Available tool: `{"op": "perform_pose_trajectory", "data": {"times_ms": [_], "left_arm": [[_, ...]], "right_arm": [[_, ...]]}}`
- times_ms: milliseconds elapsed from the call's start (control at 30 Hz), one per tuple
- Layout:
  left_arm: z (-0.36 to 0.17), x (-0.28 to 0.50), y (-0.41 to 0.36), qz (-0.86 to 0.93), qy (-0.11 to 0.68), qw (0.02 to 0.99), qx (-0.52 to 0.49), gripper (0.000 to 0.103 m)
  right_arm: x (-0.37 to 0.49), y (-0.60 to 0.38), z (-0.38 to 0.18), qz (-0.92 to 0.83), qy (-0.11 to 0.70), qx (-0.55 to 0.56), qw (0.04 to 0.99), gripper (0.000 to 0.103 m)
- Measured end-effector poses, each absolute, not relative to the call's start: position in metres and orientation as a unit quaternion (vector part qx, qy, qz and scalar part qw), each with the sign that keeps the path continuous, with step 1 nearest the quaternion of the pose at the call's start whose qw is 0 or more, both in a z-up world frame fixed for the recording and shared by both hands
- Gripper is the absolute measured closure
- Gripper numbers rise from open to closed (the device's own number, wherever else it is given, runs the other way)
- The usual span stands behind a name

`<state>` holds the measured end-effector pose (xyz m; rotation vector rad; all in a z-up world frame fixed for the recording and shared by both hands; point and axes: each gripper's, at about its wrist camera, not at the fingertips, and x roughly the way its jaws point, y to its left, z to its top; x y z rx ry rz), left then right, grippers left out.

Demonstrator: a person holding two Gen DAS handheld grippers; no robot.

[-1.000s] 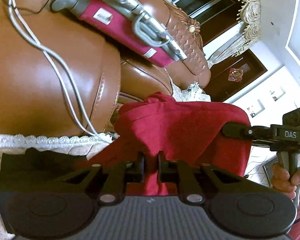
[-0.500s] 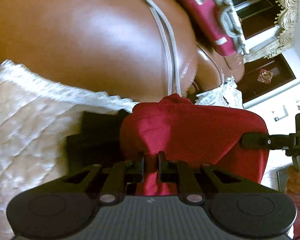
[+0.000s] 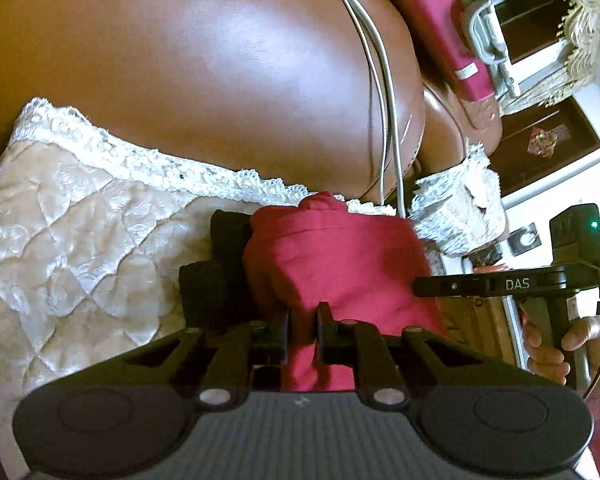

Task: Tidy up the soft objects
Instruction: 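Open the right tool to release the towel onto the cushion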

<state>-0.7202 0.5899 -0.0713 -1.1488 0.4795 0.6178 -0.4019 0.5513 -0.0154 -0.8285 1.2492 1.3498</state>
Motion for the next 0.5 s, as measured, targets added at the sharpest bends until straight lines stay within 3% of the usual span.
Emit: {"op": "perform_pose_trajectory", "data": {"times_ms": [67,333,500], "left_arm": [[-0.070,-0.718,0.590,0.287,0.225,0.768,-0.526,0.085],[-0.051,-0.721,0.579,0.325,0.229,0.774,-0.493,0.077],[-0.027,-0.715,0.558,0.326,0.247,0.794,-0.450,0.070]], "right_arm": [[-0.392,0.545,-0.018,0.562,0.521,-0.348,0.540,0.039],[-0.379,0.514,0.006,0.596,0.508,-0.296,0.547,0.039],[-0.369,0.492,-0.009,0.597,0.566,-0.235,0.517,0.039]]}}
